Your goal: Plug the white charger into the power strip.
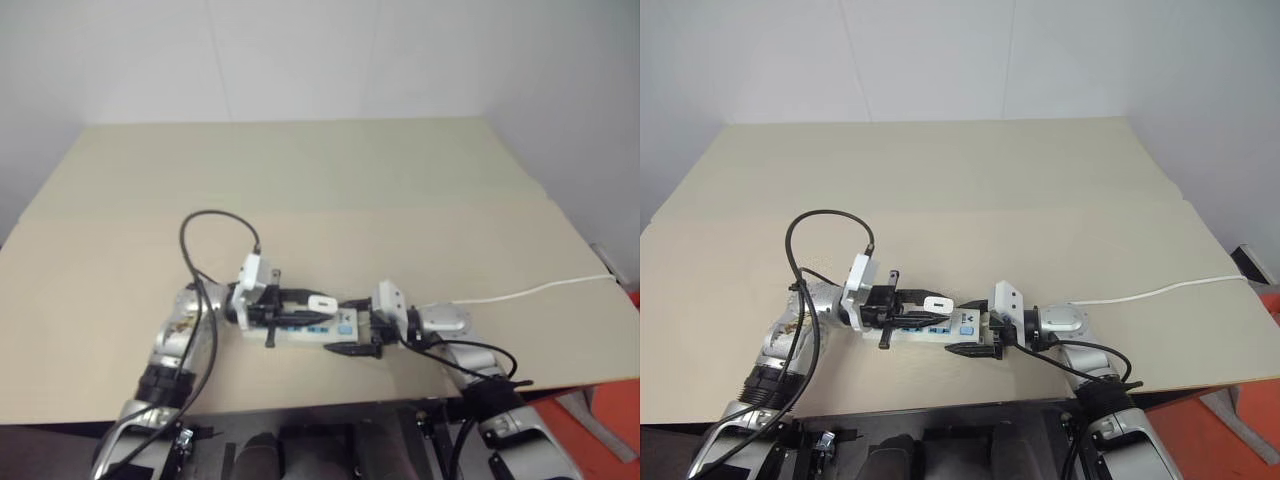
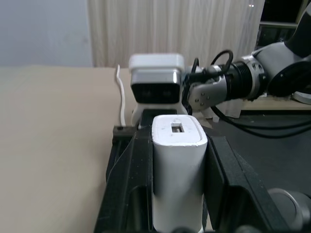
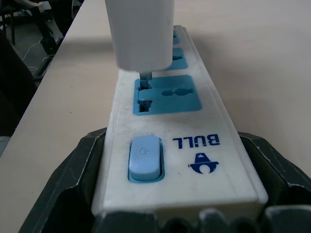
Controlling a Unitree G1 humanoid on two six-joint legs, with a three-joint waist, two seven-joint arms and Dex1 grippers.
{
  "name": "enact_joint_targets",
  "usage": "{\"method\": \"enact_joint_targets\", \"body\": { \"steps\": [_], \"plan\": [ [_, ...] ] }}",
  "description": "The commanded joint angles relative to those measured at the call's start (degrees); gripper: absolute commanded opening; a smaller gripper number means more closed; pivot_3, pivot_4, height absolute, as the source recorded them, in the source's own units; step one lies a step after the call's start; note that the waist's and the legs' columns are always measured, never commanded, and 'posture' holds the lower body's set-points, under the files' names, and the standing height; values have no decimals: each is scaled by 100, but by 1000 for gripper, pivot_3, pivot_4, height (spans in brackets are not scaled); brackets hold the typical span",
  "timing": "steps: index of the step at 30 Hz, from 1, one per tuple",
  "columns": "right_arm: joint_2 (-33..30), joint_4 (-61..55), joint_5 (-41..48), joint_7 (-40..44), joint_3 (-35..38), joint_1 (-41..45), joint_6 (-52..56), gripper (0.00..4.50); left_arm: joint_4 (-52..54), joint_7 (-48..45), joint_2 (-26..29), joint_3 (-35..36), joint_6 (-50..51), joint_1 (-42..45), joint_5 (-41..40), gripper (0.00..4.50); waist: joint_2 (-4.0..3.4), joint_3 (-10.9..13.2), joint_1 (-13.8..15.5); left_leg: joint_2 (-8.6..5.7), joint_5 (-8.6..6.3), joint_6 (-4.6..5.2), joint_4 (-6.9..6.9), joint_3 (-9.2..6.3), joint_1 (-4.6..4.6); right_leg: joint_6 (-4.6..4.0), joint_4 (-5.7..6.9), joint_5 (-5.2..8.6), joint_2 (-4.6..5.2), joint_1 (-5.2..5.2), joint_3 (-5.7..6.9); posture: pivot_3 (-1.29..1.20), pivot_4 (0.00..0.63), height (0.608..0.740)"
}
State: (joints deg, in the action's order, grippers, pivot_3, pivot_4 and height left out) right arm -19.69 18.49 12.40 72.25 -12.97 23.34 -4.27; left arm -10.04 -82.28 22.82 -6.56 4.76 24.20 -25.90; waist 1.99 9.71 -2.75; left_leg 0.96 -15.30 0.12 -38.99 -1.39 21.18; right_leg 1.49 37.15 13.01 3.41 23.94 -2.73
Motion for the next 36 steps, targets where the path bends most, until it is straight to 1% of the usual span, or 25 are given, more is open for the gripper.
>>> {"method": "enact_joint_targets", "body": {
  "steps": [1,7,16,24,30,36],
  "plan": [
    [18,-38,-10,-35,-54,42,54,3456,38,-60,-18,-46,-130,18,5,1003,0,0,0,0,0,0,0,0,0,0,0,0,0,0,0,0,150,740],
    [13,-65,-13,-71,-53,23,67,3456,-157,-148,-62,-144,-333,63,107,1003,0,0,2,0,0,0,0,0,0,0,0,0,0,0,0,0,150,740],
    [3,-66,-16,-106,-34,26,68,3456,-482,-46,-135,-170,-601,169,298,1003,0,0,5,0,0,0,1,0,-1,0,-1,0,0,-1,0,0,150,740],
    [4,-38,-11,-110,-38,49,62,3456,-576,-55,-1,-126,-607,157,373,1003,0,0,4,0,0,0,1,0,-1,0,-1,0,0,-1,0,0,150,740],
    [-22,-42,-5,-125,-42,39,63,3456,-503,-37,377,-145,-236,57,466,1003,0,0,-22,2,0,0,2,-1,-3,0,-1,0,-3,-1,0,0,150,740],
    [-80,4,10,-118,-68,54,49,3456,-412,-132,816,-199,-163,-94,538,1003,-1,0,-111,4,0,0,7,-1,-4,0,-2,0,-4,0,-1,0,150,740]
  ]
}}
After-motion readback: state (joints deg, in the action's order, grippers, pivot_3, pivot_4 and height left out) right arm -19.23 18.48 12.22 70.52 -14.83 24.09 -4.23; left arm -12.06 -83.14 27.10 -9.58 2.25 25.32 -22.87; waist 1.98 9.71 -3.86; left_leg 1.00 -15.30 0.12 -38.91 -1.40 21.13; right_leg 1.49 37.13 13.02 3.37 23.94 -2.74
